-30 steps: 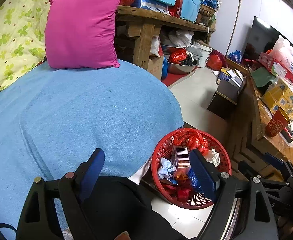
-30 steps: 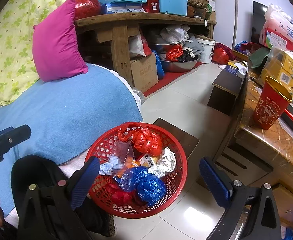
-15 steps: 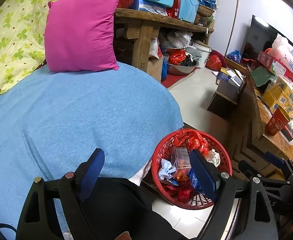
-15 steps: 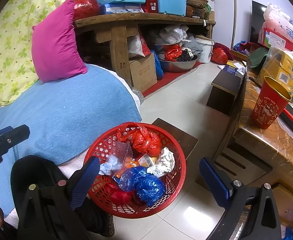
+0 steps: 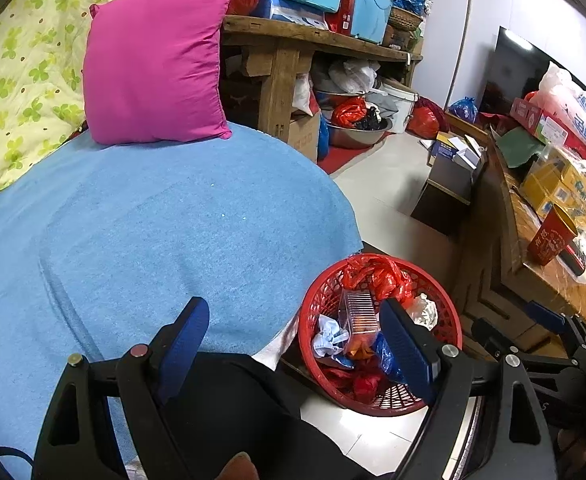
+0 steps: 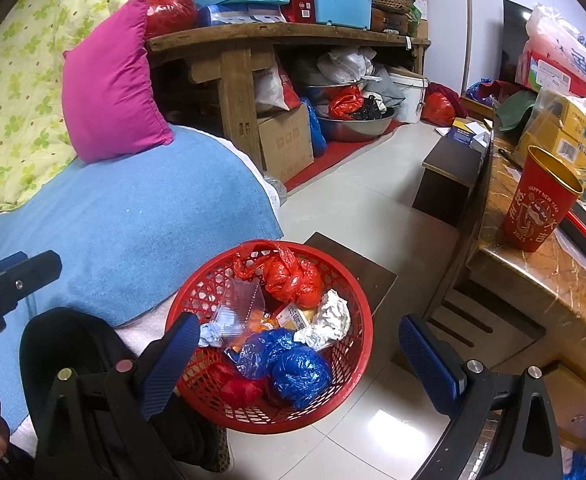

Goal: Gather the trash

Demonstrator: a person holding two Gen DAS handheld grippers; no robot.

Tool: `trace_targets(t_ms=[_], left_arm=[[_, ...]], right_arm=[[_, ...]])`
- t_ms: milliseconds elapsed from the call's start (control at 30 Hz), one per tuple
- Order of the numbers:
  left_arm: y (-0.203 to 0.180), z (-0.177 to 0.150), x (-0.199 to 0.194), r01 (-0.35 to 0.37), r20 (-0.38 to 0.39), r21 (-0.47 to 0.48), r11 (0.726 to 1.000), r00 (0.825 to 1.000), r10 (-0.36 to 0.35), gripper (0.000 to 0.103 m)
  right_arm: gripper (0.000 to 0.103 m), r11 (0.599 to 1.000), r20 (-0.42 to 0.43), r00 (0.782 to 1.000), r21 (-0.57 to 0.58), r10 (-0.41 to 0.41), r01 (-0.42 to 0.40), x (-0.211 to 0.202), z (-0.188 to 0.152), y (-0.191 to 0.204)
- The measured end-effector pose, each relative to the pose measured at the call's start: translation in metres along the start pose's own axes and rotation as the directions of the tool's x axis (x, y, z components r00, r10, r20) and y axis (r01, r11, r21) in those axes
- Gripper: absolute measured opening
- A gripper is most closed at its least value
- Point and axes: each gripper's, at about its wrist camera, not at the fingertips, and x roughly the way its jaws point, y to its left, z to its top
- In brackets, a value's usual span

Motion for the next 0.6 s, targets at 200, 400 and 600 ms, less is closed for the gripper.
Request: trace_targets(t_ms=[200,400,600], left_arm=[[-0.0046,-0.0010,-0.0018,-0.003,0.005,0.014,1.000,1.000,0.003,0.087],[-0.0054,-0.0009,-0.0017,-0.010,0.008,0.020,1.000,1.000,0.009,0.087],[-0.0082,-0.0018,-0.0042,-0.034,0.023,0.033,0.999,0.999,0.034,0.087]], right_arm=[[0.101,1.000,-0.002,1.000,0.000,0.000,0.000,-0.0002,-0.0001,0.0010],[0.101,1.000,-0.003,1.000,0.000,0.001,-0.001,0.0000,-0.0006,0.0018],[0.101,1.000,-0.008,1.000,-0.001,0.003,-0.003,0.0010,-0.0017,0.0023]])
